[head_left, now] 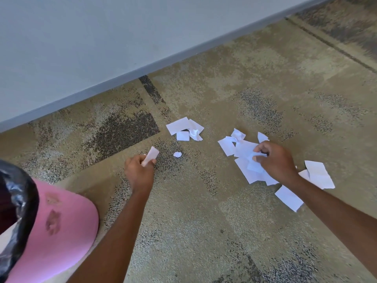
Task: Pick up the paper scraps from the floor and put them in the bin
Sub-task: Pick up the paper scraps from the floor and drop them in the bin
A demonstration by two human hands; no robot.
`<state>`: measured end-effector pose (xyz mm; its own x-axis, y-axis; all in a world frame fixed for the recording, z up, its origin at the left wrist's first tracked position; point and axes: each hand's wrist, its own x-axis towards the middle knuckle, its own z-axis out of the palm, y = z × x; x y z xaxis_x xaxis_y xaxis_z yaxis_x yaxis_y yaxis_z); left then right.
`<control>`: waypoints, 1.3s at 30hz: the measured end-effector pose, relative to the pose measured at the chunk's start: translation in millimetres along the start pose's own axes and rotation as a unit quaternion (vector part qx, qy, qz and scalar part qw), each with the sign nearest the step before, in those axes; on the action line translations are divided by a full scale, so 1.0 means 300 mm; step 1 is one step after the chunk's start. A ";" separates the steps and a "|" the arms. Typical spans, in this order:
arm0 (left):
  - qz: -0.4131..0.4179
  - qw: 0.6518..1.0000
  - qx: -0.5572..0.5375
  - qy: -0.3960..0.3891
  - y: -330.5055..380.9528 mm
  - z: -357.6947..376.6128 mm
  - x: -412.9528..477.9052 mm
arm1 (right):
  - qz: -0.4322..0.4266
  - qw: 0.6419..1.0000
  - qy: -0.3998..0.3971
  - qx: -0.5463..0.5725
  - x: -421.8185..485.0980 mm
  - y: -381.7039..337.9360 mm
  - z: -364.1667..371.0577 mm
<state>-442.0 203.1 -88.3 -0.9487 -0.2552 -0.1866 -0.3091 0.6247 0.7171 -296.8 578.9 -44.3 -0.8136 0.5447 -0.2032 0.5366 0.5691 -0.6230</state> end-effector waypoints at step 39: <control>-0.057 0.842 -0.503 0.188 0.131 -1.088 -0.489 | -0.127 0.806 -0.464 0.345 -0.564 -1.370 0.330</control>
<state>-293.2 24.4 186.4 -0.7702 -0.6048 -0.2026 -0.0045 -0.3125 0.9499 -401.8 191.7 171.3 -0.8666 -0.4123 -0.2811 0.3346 -0.0622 -0.9403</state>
